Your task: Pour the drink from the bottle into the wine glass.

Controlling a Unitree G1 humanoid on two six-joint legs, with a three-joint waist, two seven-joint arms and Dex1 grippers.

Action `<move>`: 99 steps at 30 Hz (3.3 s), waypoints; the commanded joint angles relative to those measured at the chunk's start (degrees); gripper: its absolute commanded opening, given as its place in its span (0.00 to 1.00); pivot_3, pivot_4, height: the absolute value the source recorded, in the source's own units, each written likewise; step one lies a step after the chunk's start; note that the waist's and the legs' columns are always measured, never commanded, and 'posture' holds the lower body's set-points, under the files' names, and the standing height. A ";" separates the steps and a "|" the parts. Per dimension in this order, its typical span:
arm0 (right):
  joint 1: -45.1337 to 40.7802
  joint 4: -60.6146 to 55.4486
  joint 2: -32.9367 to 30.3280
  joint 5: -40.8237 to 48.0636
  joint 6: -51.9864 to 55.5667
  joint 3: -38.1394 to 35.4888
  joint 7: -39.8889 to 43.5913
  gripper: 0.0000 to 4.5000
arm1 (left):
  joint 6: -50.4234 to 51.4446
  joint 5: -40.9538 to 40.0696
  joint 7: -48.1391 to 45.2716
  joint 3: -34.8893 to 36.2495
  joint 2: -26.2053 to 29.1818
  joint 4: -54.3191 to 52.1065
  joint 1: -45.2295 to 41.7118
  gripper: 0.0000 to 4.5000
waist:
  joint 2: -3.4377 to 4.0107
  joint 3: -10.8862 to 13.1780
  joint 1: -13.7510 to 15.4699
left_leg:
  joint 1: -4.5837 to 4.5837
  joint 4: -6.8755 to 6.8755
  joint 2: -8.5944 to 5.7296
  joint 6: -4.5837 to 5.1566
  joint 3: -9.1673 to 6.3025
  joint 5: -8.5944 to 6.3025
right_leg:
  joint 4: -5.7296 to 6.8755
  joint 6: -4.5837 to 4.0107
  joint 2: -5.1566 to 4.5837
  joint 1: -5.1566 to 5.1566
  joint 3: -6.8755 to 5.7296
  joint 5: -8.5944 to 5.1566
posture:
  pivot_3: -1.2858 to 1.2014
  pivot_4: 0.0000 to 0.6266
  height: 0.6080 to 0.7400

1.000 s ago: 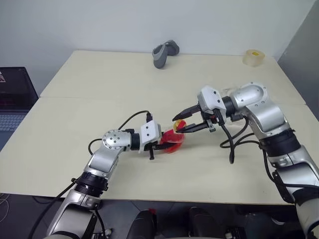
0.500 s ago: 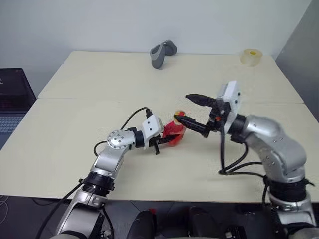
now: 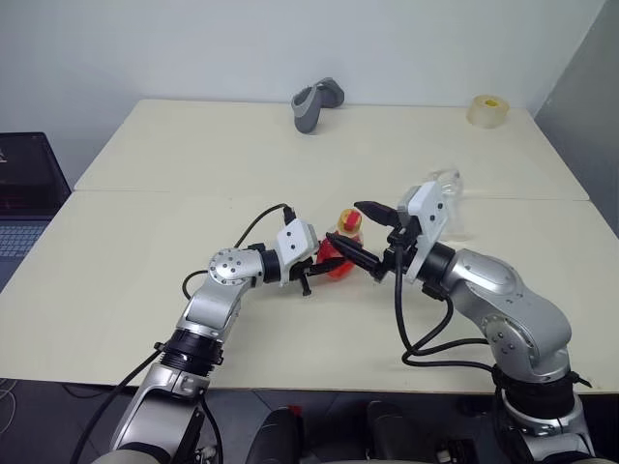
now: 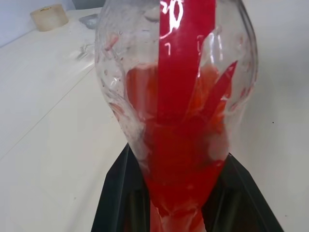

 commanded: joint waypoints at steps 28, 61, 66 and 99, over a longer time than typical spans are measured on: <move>-20.87 30.74 -18.82 -7.02 -30.49 12.48 49.30 0.26 | -0.44 -2.11 -7.43 -1.12 4.15 -6.37 0.63 0.17 | 0.08 0.07 -0.20 | 0.09 -0.07 0.01 0.03 0.17 0.00 | -0.10 0.00 0.10 0.03 -0.09 0.00 | 0.52 0.24 1.00; -8.18 9.59 0.08 -11.87 -13.07 0.75 0.74 0.88 | 3.82 -2.46 6.00 1.76 -4.39 -6.28 1.52 0.16 | 0.08 0.06 0.10 | 0.02 0.03 -0.03 -0.07 0.02 0.05 | 0.03 -0.01 -0.02 0.01 0.03 0.00 | 0.52 0.24 1.00; -6.07 8.58 -2.08 -8.09 -11.49 -2.68 2.53 0.88 | 3.83 -2.35 5.83 1.76 -3.93 -6.40 1.81 0.16 | 0.08 0.06 0.08 | 0.01 0.01 -0.02 -0.06 0.02 0.05 | 0.01 -0.01 -0.02 0.01 0.03 0.00 | 0.52 0.24 1.00; -7.22 8.84 -0.40 -8.82 -11.87 3.21 0.17 0.88 | 3.64 -2.42 6.05 2.10 -2.60 -6.22 1.74 0.16 | 0.08 0.06 0.08 | 0.01 -0.04 -0.01 -0.05 0.00 0.06 | -0.06 -0.01 0.00 0.02 0.01 0.00 | 0.52 0.24 1.00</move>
